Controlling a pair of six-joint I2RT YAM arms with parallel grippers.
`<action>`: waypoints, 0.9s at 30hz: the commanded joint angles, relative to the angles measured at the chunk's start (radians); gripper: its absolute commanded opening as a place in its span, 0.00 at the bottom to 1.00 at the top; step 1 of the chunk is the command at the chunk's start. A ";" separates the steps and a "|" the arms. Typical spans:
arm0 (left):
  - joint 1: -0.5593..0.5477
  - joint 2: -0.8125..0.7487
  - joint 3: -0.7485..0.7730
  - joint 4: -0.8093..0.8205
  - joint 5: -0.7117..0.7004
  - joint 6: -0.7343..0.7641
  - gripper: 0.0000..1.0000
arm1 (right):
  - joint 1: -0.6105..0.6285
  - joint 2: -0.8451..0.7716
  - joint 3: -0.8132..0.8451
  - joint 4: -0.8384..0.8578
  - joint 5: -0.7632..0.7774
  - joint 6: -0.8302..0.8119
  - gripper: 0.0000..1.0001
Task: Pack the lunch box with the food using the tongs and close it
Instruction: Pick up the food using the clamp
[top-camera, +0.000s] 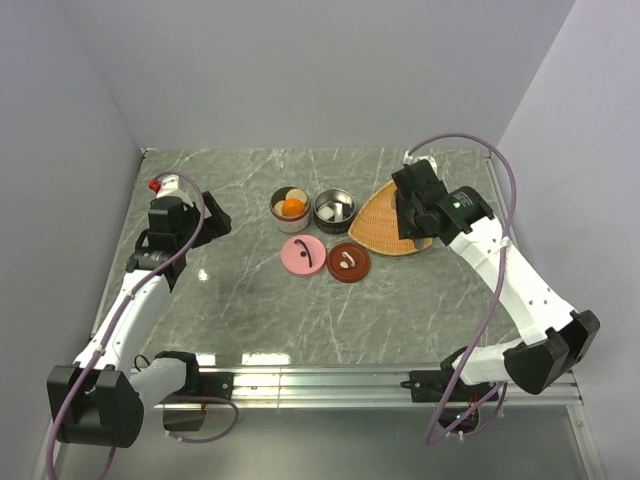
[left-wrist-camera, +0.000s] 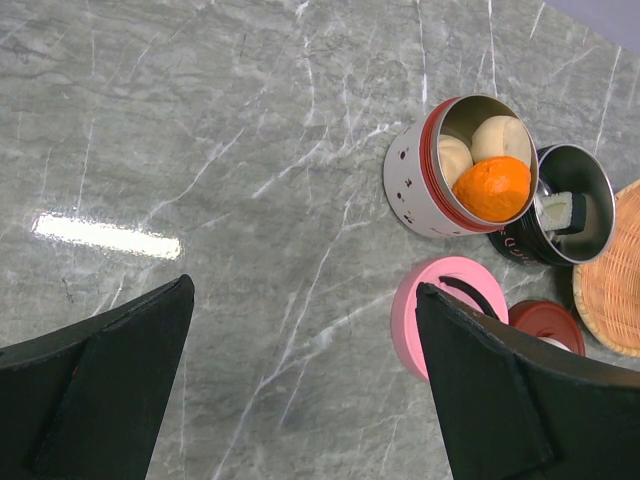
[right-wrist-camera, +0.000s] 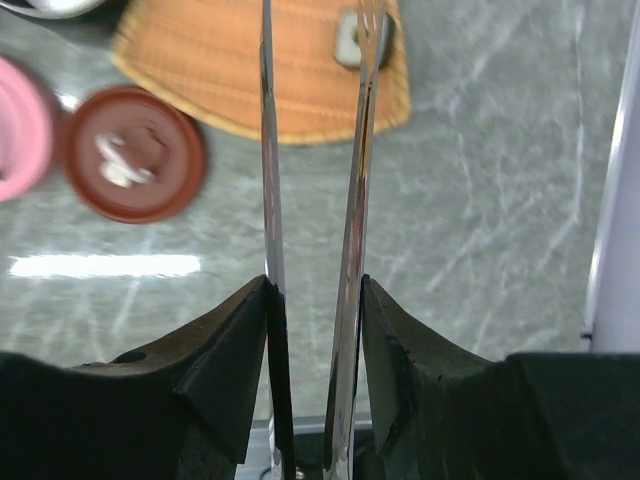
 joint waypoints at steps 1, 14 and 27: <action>0.005 -0.001 0.001 0.045 0.004 -0.004 0.99 | -0.013 -0.020 -0.068 0.000 0.054 0.012 0.48; 0.005 -0.013 0.002 0.039 0.003 -0.002 0.99 | -0.014 0.023 -0.132 0.027 0.117 0.009 0.48; 0.007 -0.018 -0.001 0.041 0.003 0.002 0.99 | -0.014 0.089 -0.158 0.057 0.149 -0.012 0.48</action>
